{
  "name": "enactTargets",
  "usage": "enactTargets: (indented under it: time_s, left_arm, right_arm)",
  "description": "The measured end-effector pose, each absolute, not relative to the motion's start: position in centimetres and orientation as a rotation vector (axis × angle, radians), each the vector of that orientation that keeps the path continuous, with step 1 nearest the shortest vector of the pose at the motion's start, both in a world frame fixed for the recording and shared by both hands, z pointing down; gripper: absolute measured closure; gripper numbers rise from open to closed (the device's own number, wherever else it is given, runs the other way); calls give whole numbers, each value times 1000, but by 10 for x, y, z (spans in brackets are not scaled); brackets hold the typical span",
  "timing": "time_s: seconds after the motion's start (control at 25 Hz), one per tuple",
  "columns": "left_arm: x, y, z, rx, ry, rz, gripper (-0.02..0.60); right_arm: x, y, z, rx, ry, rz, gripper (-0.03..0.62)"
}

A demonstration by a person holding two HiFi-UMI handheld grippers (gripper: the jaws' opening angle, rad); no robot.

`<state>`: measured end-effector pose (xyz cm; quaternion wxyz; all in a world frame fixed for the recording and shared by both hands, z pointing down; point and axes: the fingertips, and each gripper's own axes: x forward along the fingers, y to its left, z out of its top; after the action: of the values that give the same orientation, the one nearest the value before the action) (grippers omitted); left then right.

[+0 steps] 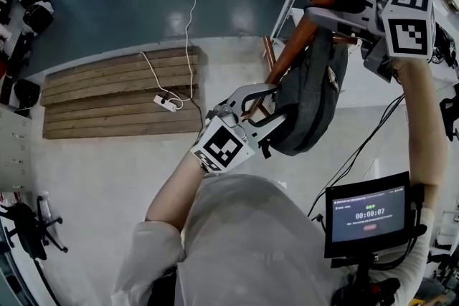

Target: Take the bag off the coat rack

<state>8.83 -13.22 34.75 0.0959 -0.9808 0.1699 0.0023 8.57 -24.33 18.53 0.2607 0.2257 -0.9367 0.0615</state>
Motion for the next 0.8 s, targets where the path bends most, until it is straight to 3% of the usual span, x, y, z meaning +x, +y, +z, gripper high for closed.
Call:
enactTargets:
  time_s: [0.12,0.28,0.52,0.8]
  left_arm:
    - [52,-126,304,-3091,369,293,417]
    - [35,-147,264,-3198,328,386,417]
    - [92,-146,257,-3536,63,138,416]
    - [100,-159,259,-3687,-13,-124,416]
  right_arm:
    - [80,-242,185,591,-2516,165,425]
    - [69,-234,185,550,-2515,147,425]
    - [64,-228,190,547,-2481,134,425]
    - [67,-230,191,569,-2413,132,425]
